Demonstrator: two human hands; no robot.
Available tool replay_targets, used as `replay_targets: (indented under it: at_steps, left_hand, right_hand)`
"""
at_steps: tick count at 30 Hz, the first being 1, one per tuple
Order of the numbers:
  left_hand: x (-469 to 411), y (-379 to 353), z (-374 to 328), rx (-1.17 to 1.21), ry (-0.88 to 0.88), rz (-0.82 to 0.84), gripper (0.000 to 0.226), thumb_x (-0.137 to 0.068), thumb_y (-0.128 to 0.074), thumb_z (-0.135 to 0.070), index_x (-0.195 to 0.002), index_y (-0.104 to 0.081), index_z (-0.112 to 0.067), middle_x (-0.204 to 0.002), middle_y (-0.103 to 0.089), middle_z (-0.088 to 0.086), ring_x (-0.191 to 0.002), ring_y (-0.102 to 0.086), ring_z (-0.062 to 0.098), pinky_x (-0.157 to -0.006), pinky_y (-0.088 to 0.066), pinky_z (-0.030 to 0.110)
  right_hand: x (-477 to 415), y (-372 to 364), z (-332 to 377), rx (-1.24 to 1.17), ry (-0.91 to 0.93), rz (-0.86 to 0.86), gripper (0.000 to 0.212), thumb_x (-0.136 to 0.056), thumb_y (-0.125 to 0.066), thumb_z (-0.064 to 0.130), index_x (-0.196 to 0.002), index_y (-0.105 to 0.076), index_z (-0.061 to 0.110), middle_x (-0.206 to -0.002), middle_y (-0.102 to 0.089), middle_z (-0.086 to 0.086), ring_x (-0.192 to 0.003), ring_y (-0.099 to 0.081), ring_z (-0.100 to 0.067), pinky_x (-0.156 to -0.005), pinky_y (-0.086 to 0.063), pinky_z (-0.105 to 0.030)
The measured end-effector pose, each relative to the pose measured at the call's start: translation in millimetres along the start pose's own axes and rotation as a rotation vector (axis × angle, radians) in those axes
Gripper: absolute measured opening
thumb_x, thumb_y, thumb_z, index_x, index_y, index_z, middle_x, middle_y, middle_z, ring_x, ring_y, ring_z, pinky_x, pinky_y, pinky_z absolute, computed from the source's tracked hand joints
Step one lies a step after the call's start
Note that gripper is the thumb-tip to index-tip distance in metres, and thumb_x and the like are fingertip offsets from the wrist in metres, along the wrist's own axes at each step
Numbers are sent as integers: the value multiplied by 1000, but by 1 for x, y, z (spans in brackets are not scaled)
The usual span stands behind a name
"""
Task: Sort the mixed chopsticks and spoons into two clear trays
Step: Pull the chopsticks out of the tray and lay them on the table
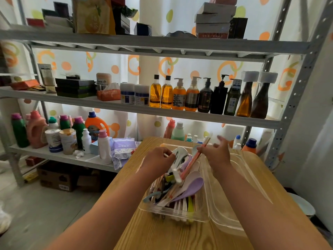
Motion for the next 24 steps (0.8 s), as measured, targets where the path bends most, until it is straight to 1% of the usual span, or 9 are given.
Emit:
replay_targets:
  at_steps: [2,4,6,8,10,11,15,18,24]
  left_hand:
    - [2,-2,-2,10,-6,13,13,-90,-56,-35,-83,-61,-26,-83,-66,-4,-75,-63,15,-72,-55,33]
    - [3,-3,-4,7,-12,23,12,-91,-55,-35,-87,-61,-25,-85,-65,-4,-73,-61,12,-69,-54,30]
    - [5,-3,-5,0,-14,21,12,-92,-55,-34,-89,-61,-25,-83,-63,-6,-73,-59,8,-66,-50,26]
    - [6,-2,-7,-4,-14,15,13,-92,-55,-34,-91,-63,-24,-85,-63,-5,-75,-58,9,-66,-47,25]
    - [7,-2,-9,-10,-18,13,17,-93,-54,-35,-97,-65,-22,-91,-66,-3,-81,-60,11,-69,-47,25]
    - [8,-2,-10,-12,-22,17,19,-93,-53,-35,-99,-65,-21,-93,-66,-2,-83,-61,12,-70,-47,25]
    - [12,-1,-14,0,-42,21,20,-94,-51,-35,-99,-64,-21,-88,-64,-4,-82,-62,13,-71,-49,25]
    - [15,2,-17,15,-59,31,19,-95,-52,-36,-96,-63,-21,-86,-64,-5,-80,-61,10,-69,-49,22]
    - [21,10,-20,108,-67,143,31,-90,-56,-45,-104,-69,-19,-88,-69,-5,-86,-65,14,-76,-52,29]
  right_hand:
    - [3,-4,-7,-115,-124,99,44,-77,-72,4,-119,-58,-1,-108,-63,-9,-100,-61,-29,-91,-51,-41]
    - [10,-8,-8,-112,-142,187,26,-78,-71,3,-103,-67,-3,-94,-69,-17,-89,-67,-32,-86,-54,-43]
    - [17,-12,-4,-121,-131,276,25,-78,-70,1,-103,-65,-1,-93,-68,-19,-81,-69,-29,-78,-57,-38]
    - [24,-16,1,-131,-168,406,33,-78,-71,0,-107,-57,10,-93,-67,-19,-75,-70,-27,-68,-58,-33]
    - [32,-20,6,-83,-212,495,39,-78,-71,1,-106,-51,20,-94,-67,-19,-75,-71,-28,-66,-59,-34]
    - [35,-21,8,-61,-219,505,38,-78,-71,1,-106,-51,19,-94,-68,-19,-76,-71,-28,-68,-60,-35]
    - [42,-19,14,-84,-240,510,21,-84,-65,2,-105,-62,1,-91,-69,-18,-77,-71,-28,-64,-59,-32]
    - [45,-14,16,-98,-240,479,14,-88,-62,6,-102,-64,6,-90,-69,-17,-75,-71,-27,-59,-58,-30]
    - [43,-11,35,-126,-65,304,13,-95,-51,10,-95,-64,7,-82,-67,-9,-71,-66,-20,-60,-56,-23]
Point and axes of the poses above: each hand's wrist, its own x-axis away from the middle knuckle, its own y-axis out of the back of the hand, z = x × y, the point moved 3 cm from there along -x, towards the middle knuckle
